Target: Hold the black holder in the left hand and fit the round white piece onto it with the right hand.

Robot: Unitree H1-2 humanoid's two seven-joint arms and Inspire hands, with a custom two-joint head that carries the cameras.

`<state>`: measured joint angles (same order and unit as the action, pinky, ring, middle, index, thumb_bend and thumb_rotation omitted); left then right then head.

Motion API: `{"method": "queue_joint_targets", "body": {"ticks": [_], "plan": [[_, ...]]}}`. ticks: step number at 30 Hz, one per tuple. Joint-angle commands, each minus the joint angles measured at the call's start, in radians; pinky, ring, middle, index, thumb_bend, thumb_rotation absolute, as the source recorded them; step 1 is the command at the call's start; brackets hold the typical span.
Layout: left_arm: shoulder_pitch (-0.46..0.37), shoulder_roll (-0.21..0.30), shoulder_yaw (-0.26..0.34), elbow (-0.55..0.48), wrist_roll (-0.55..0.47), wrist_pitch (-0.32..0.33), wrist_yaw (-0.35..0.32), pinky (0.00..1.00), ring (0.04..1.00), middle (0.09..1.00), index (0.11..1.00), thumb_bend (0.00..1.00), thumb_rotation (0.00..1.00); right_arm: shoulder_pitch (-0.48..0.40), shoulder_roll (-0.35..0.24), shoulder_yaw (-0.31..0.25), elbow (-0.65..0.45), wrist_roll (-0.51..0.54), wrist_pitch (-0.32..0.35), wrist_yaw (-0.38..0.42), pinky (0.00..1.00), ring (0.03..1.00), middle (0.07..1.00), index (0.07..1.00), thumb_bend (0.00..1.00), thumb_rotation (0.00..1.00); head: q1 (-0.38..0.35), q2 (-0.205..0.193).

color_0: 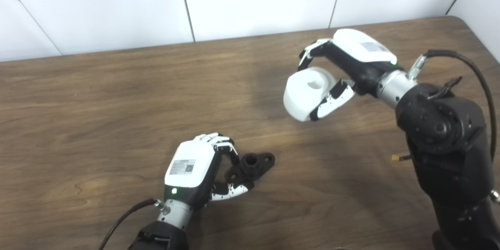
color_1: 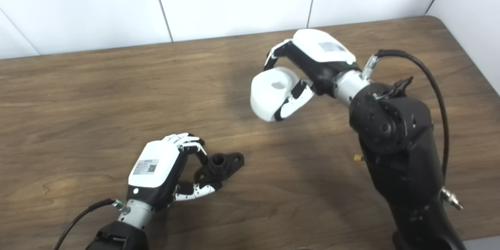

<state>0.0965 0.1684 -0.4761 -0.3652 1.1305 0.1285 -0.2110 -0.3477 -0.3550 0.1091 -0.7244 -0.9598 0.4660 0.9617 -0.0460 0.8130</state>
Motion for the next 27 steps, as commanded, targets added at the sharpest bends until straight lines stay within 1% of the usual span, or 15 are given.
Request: {"method": "queue_joint_targets", "body": {"ticks": [1,6,8,10,13,19,27], "plan": [[0.012,0.005,-0.024,0.047,0.029,0.007,-0.067,0.85,0.834,0.757,0.488,0.52,0.05,-0.012,0.001,0.003,-0.048,0.006,-0.011,-0.005,0.83,0.894,0.811,0.484,0.52,0.15,0.001,0.003],[0.008,0.003,-0.032,0.047,0.031,0.013,-0.071,0.85,0.836,0.759,0.488,0.52,0.05,0.011,0.019,0.028,-0.081,0.022,-0.021,0.001,0.85,0.899,0.811,0.484,0.52,0.15,0.012,0.005],[0.005,0.001,-0.035,0.048,0.033,0.015,-0.071,0.85,0.834,0.758,0.488,0.52,0.05,0.015,0.024,0.037,-0.091,0.028,-0.026,0.0,0.84,0.898,0.813,0.484,0.52,0.15,0.019,0.007],[0.003,-0.002,-0.037,0.05,0.034,0.017,-0.071,0.85,0.834,0.759,0.488,0.52,0.05,0.017,0.031,0.045,-0.099,0.025,-0.027,0.003,0.83,0.898,0.815,0.484,0.52,0.15,0.027,0.01],[-0.001,-0.007,-0.04,0.056,0.034,0.018,-0.066,0.84,0.833,0.757,0.488,0.52,0.05,0.019,0.043,0.052,-0.111,0.027,-0.023,0.01,0.84,0.909,0.822,0.484,0.52,0.15,0.033,0.012],[-0.009,-0.018,-0.046,0.069,0.042,0.026,-0.062,0.84,0.835,0.756,0.488,0.52,0.05,0.042,0.073,0.06,-0.115,0.052,-0.038,-0.023,0.84,0.903,0.818,0.483,0.52,0.15,0.042,0.013],[-0.012,-0.027,-0.053,0.075,0.05,0.032,-0.062,0.84,0.836,0.754,0.488,0.52,0.05,0.056,0.105,0.082,-0.12,0.043,-0.039,-0.013,0.87,0.904,0.818,0.483,0.52,0.15,0.052,0.019]]}}
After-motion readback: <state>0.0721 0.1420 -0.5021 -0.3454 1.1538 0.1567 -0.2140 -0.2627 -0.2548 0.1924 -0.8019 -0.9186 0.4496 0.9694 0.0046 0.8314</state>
